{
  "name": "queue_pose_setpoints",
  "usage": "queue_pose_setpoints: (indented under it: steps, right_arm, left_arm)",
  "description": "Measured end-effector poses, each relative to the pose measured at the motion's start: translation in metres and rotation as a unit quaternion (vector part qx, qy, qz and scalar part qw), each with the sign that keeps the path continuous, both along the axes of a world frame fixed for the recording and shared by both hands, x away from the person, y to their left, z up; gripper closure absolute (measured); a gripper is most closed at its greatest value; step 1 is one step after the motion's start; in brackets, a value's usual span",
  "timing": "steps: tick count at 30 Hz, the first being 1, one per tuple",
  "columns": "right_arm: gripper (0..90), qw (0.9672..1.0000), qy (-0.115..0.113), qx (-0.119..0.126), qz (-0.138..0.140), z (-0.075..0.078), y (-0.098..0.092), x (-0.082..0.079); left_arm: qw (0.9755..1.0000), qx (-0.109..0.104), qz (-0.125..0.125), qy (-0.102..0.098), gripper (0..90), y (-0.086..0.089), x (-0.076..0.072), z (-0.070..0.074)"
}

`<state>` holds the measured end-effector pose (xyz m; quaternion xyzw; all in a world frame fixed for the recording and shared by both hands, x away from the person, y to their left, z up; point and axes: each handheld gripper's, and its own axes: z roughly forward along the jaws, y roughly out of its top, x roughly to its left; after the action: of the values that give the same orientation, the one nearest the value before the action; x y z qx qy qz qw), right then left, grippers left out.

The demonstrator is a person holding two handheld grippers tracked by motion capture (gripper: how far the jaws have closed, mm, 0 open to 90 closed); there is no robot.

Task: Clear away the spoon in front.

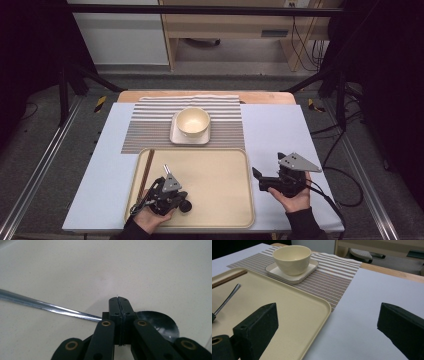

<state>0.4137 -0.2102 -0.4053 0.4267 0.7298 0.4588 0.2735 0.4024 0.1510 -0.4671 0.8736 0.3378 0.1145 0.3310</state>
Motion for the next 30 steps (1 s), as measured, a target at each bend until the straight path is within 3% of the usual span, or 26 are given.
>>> queue_pose_setpoints:
  steps: [8,12,30]
  right_arm:
    - [3.7,1.0,-0.001,0.003,-0.001,0.001,-0.001,-0.001]
    - [3.7,1.0,-0.001,0.003,-0.001,0.001,-0.001,-0.001]
    - [3.7,1.0,-0.001,0.001,0.0,0.001,-0.001,0.0]
  left_arm:
    - [0.9999,0.01,0.007,0.007,89.5,0.014,-0.006,0.002]
    - [0.9997,0.022,0.014,0.002,89.5,0.02,-0.01,0.003]
    - [0.9979,0.028,0.057,0.008,89.7,0.053,-0.012,0.004]
